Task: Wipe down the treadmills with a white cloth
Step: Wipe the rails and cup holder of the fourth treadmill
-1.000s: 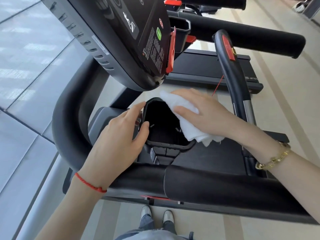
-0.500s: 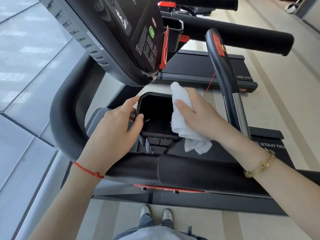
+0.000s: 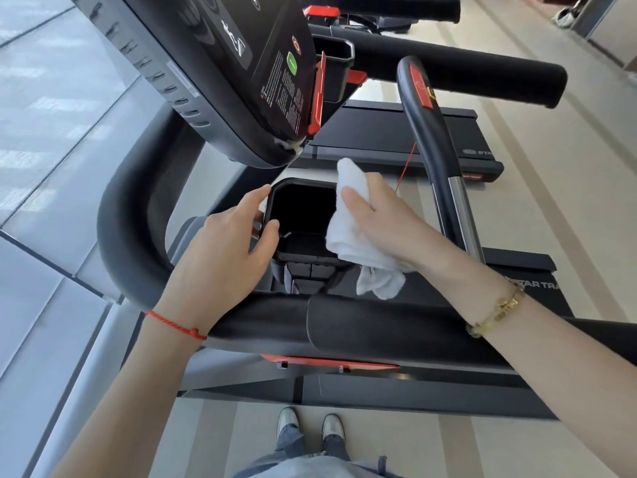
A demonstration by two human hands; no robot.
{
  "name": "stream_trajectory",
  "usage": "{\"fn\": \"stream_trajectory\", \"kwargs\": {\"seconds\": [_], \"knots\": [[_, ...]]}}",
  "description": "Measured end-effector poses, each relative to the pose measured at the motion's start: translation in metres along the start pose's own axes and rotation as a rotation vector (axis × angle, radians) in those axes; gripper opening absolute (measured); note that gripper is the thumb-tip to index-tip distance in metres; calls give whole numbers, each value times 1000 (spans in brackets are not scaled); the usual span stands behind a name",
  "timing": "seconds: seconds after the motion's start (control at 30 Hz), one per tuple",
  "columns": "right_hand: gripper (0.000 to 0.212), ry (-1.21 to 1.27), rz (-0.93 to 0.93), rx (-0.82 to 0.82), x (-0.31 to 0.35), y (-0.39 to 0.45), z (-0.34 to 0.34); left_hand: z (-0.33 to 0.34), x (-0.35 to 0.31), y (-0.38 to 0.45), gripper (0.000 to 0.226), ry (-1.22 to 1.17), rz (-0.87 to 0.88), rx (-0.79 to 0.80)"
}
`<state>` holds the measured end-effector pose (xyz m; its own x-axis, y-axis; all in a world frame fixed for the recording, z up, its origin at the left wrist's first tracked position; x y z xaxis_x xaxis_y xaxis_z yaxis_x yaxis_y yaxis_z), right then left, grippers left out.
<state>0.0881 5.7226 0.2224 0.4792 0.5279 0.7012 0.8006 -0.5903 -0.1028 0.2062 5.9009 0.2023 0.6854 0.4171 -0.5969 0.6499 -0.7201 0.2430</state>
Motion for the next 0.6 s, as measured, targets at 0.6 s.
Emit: {"fn": "stream_trajectory", "kwargs": {"seconds": [0.6], "knots": [[56, -590, -289, -55, 20, -74, 18, 0, -2, 1, 43, 18, 7, -9]]}}
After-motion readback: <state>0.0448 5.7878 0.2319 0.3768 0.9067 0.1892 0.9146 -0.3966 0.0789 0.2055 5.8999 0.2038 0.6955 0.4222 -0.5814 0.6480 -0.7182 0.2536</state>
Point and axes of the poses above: each hand's wrist, its own y-axis towards the middle knuckle, its own z-axis out of the palm, x = y × z, the point moved 1 cm from there along y, towards the middle knuckle, and after that the axes turned 2 degrees about -z, right-handed, at the moved point
